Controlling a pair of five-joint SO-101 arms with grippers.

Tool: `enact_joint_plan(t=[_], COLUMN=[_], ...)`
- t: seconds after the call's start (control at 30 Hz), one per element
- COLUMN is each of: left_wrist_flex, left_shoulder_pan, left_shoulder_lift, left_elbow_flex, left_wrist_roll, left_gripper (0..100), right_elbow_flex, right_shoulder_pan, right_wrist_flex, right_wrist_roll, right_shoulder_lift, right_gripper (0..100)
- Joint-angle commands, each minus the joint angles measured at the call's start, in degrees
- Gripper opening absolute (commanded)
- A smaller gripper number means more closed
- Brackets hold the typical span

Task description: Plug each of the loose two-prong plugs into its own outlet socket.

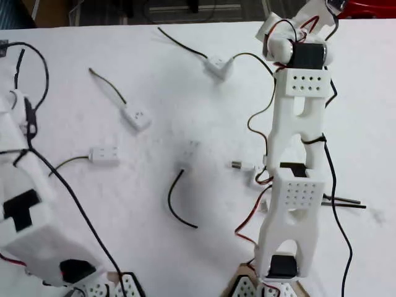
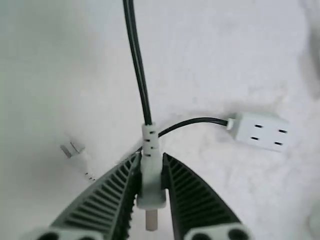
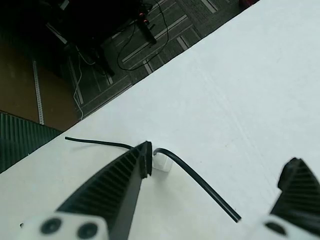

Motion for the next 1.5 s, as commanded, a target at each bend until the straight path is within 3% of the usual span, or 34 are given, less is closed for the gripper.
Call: enact_joint_plan(t=[0.0,0.3,0.4,0.63,0.83,0.97,1.07,1.27,1.47], left_wrist_flex=[0.4,-1.5,-1.6,-1.2,-2.9,-7.8,-10.8,-10.5,-3.7], left_shoulder_pan=[6.0,25.2,25.7,26.0,26.2,25.5,24.1,23.7,23.6], left_shoulder_lift=[-10.2,-24.5,-26.2,-26.9,-26.9,-26.9,-26.9,-26.9,-26.9], left_elbow_flex=[4.0,10.3,10.0,10.0,6.2,-0.2,-4.8,-14.5,-22.6], left_wrist_roll=[2.8,5.5,11.0,14.1,38.9,59.8,71.1,81.0,86.7], left_gripper=[2,2,2,2,3,2,2,2,2], right_elbow_flex=[-1.8,-1.8,-1.8,-1.8,-2.1,-2.3,-2.3,-2.4,-2.3], right_shoulder_pan=[0.0,0.0,0.0,-0.2,-0.4,-2.0,-4.4,-10.2,-18.9], right_wrist_flex=[0.2,0.2,0.2,0.2,1.2,1.7,1.8,2.8,7.6], right_wrist_roll=[0.4,0.4,0.4,0.4,0.7,6.2,9.0,17.8,31.6], right_shoulder_lift=[-3.9,-3.9,-3.9,-4.0,-4.4,-4.4,-4.4,-4.5,-8.5], right_gripper=[39.1,39.1,39.1,39.1,39.1,39.1,39.1,39.1,39.1])
